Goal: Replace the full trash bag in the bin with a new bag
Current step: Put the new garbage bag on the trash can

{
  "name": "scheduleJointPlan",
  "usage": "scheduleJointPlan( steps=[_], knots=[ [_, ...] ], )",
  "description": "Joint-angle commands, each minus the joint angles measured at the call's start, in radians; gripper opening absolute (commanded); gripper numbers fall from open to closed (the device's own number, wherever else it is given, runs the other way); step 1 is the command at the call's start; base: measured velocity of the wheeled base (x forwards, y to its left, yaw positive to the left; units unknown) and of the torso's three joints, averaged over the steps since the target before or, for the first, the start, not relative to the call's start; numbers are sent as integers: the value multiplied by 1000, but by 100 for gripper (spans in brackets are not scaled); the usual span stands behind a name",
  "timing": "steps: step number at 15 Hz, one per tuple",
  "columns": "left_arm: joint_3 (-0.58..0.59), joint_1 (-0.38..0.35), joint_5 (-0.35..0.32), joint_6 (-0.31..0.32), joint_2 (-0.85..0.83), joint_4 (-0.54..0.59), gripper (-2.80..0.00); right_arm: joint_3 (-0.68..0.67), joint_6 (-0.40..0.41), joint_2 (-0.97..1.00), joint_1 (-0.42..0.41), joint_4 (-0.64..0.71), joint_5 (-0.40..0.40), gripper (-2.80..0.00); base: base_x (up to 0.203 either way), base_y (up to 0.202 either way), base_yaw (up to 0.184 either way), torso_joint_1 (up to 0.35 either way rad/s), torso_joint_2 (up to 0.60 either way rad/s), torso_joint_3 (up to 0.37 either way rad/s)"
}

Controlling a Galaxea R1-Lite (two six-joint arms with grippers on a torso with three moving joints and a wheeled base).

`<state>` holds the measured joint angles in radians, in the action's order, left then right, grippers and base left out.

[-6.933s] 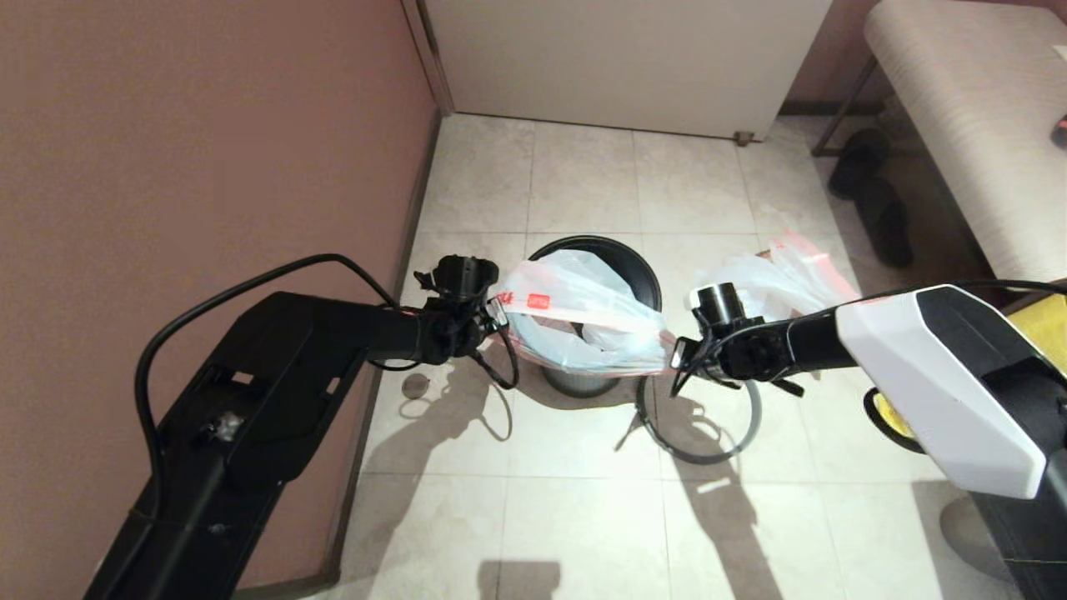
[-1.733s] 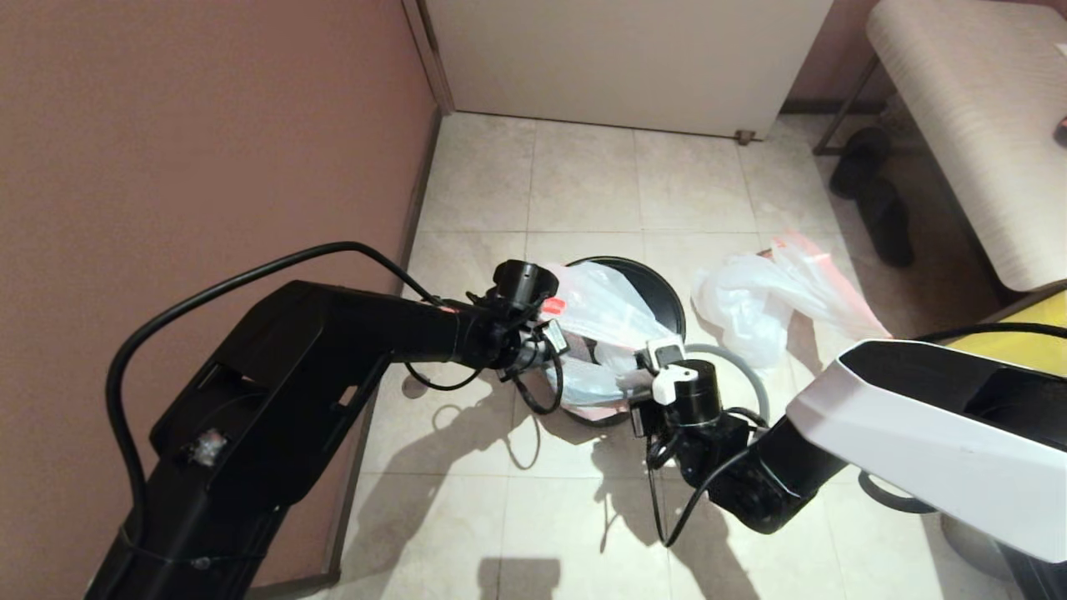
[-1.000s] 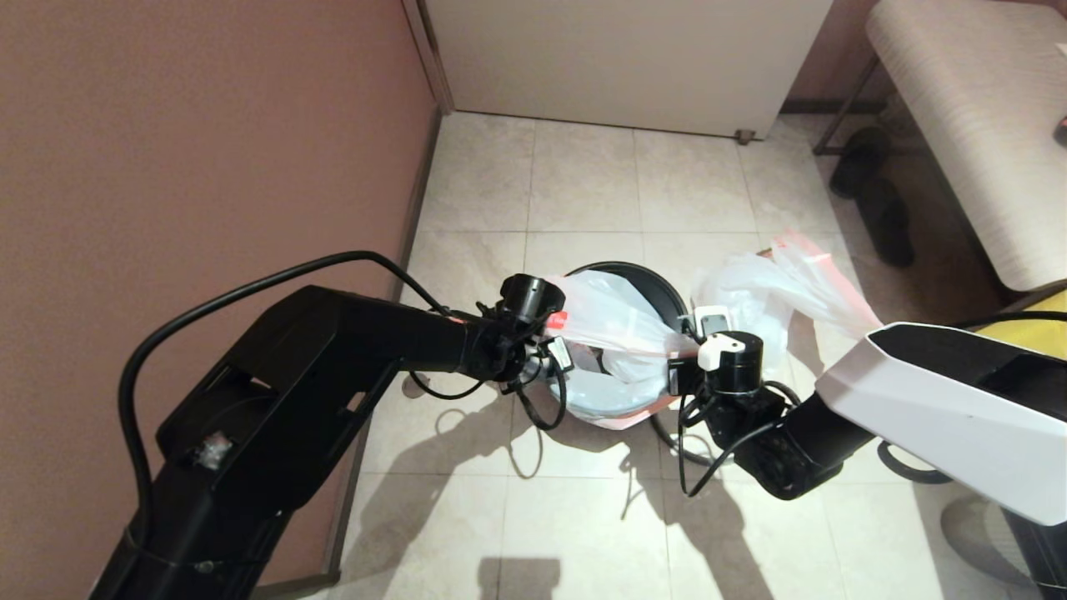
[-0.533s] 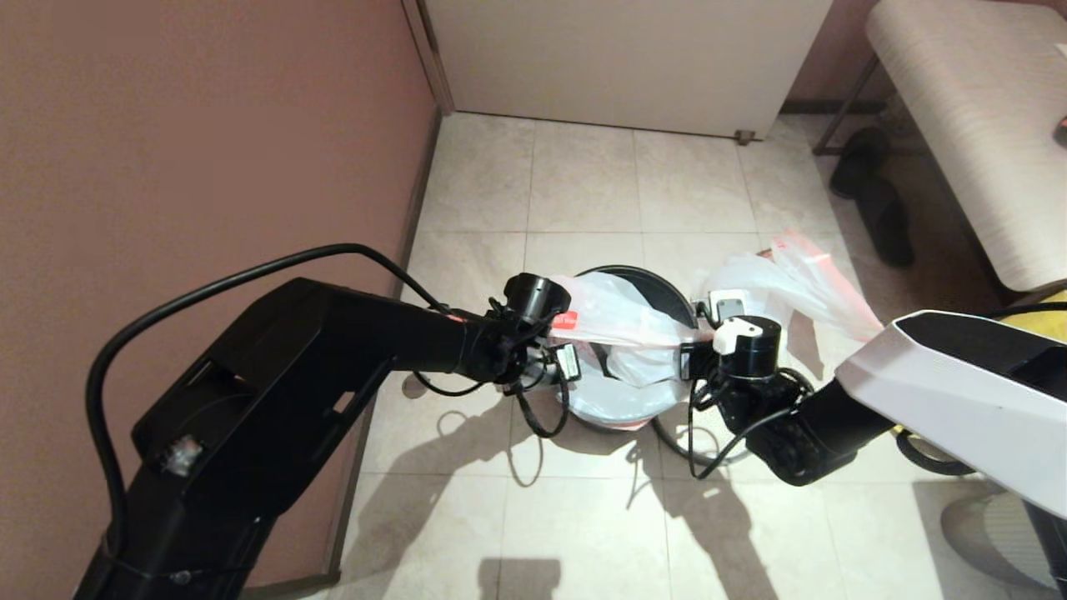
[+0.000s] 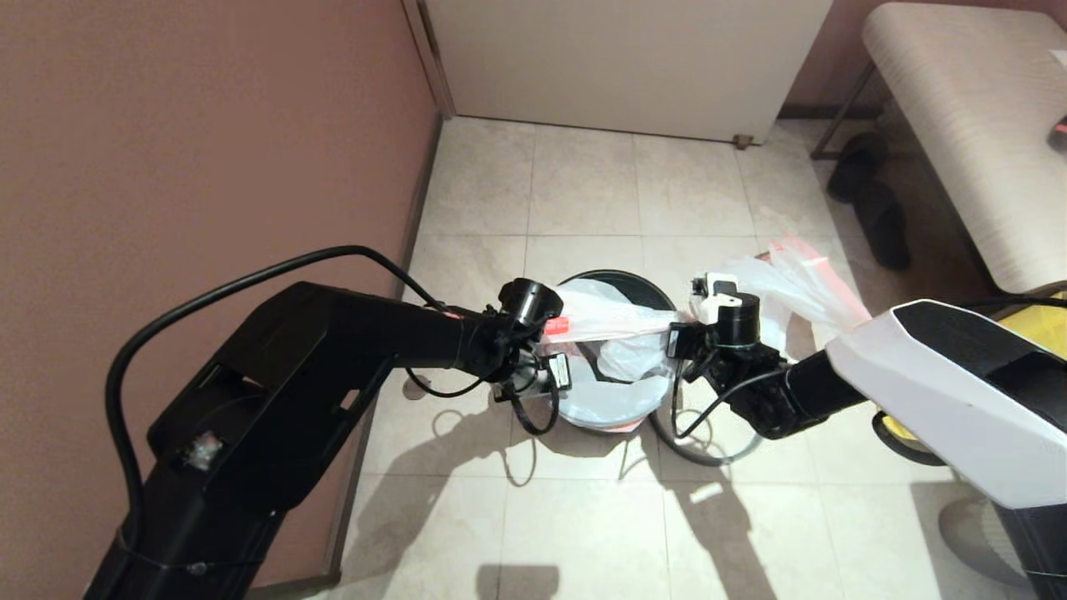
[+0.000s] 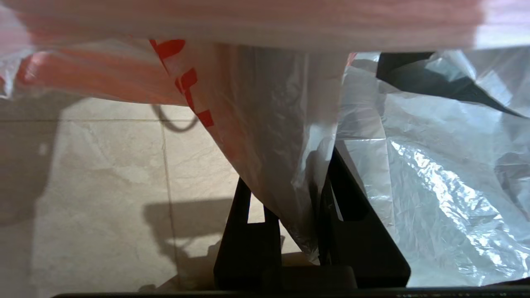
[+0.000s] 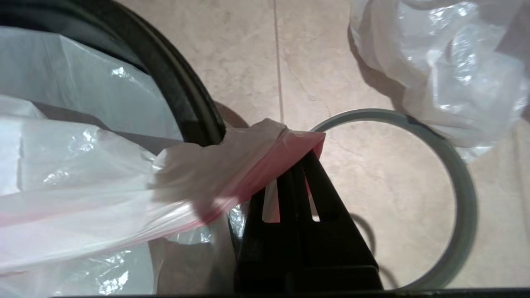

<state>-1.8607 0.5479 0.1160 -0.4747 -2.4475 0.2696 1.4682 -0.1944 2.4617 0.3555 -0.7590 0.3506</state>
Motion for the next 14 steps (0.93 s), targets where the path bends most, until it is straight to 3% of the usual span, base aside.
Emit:
scheduleJointPlan(
  steps=[1, 3, 10, 11, 14],
  knots=[
    [-11, -2, 0, -1, -49, 4, -280, 56, -51, 34, -17, 73, -27, -280, 0, 0, 0, 0, 0, 0],
    [-2, 2, -7, -1, -56, -5, -280, 112, -151, 7, -49, 239, -92, -280, 0, 0, 0, 0, 0, 0],
    [17, 15, -18, 1, -62, -13, -280, 450, -367, 29, -131, 642, -238, -280, 0, 0, 0, 0, 0, 0],
    [17, 15, -18, 1, -62, -13, -280, 491, -398, 34, -140, 695, -296, -280, 0, 0, 0, 0, 0, 0],
    [38, 16, -18, 1, -59, -48, -280, 497, -408, 33, -145, 702, -378, -280, 0, 0, 0, 0, 0, 0]
  ],
)
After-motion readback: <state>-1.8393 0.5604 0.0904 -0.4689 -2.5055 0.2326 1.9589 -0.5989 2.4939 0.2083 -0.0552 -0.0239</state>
